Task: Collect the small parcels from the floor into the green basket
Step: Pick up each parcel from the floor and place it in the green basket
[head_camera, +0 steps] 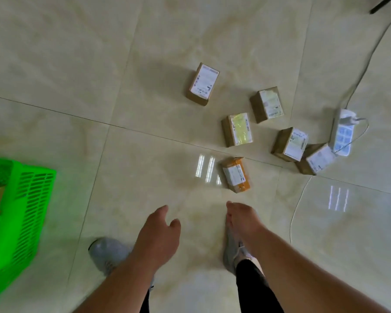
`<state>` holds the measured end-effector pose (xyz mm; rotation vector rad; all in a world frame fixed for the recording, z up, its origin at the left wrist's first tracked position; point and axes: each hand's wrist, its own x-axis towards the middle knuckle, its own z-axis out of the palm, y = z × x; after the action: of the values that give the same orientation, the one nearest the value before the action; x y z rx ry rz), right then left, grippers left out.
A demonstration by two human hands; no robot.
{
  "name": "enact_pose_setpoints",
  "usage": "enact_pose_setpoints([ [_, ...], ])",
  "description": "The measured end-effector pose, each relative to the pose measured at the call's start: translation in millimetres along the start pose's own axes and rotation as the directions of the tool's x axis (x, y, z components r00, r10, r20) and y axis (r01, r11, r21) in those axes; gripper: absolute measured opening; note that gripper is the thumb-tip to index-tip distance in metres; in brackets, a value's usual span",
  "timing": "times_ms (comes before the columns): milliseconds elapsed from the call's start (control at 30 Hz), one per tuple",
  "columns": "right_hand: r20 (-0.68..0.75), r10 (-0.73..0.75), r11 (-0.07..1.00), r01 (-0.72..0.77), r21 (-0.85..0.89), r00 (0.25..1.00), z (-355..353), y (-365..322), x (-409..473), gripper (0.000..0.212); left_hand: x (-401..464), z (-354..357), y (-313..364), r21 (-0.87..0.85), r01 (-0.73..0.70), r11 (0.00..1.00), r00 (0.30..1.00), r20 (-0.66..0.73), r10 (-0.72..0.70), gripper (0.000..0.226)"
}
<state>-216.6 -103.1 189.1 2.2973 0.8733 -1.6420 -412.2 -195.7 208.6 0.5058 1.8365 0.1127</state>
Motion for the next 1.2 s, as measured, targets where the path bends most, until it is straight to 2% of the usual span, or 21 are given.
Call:
enact_pose_setpoints([
  [233, 0.021, -0.075, 0.973, 0.077, -0.218, 0.997, -90.0, 6.6, 91.9, 0.031, 52.7, 128.5, 78.4, -0.196, 0.091, 0.976, 0.994, 0.08, -0.076, 0.057],
  [333, 0.029, -0.079, 0.956, 0.084, -0.28, 0.996, -109.2, 12.0, 136.6, 0.017, 82.0, 167.5, 100.5, -0.277, 0.146, 0.95, 0.988, 0.089, -0.126, 0.056],
  [467, 0.06, -0.113, 0.952, 0.125, -0.28, 0.992, -113.9, 12.9, 192.2, 0.045, 125.7, 205.9, 115.1, -0.328, 0.169, 0.929, 0.985, 0.086, -0.149, 0.065],
  [567, 0.042, -0.094, 0.963, 0.102, -0.248, 0.995, -104.4, 11.3, 227.6, 0.052, 161.7, 226.7, 117.1, -0.372, 0.178, 0.911, 0.984, 0.094, -0.154, 0.064],
  [633, 0.05, -0.086, 0.953, 0.097, -0.286, 0.995, -94.5, 12.0, 243.8, 0.046, 182.6, 237.6, 116.7, -0.409, 0.162, 0.898, 0.986, 0.104, -0.131, 0.053],
  [733, 0.091, -0.119, 0.939, 0.142, -0.313, 0.989, -82.7, 13.0, 252.8, 0.031, 207.4, 257.8, 107.8, -0.432, 0.081, 0.898, 0.99, 0.142, -0.021, 0.039],
  [900, 0.122, -0.123, 0.931, 0.157, -0.33, 0.985, -77.8, 11.8, 225.1, 0.03, 182.8, 243.9, 101.0, -0.465, 0.005, 0.885, 0.988, 0.138, 0.066, 0.034],
  [1067, 0.194, -0.168, 0.923, 0.223, -0.314, 0.966, -61.8, -5.6, 156.4, 0.03, 118.0, 185.1, 90.1, -0.535, -0.018, 0.845, 0.997, 0.052, 0.055, 0.035],
  [1200, 0.257, -0.226, 0.889, 0.307, -0.339, 0.939, -31.7, -26.7, 95.4, 0.033, 67.4, 133.3, 66.6, -0.583, -0.036, 0.812, 0.999, -0.016, 0.033, 0.047],
])
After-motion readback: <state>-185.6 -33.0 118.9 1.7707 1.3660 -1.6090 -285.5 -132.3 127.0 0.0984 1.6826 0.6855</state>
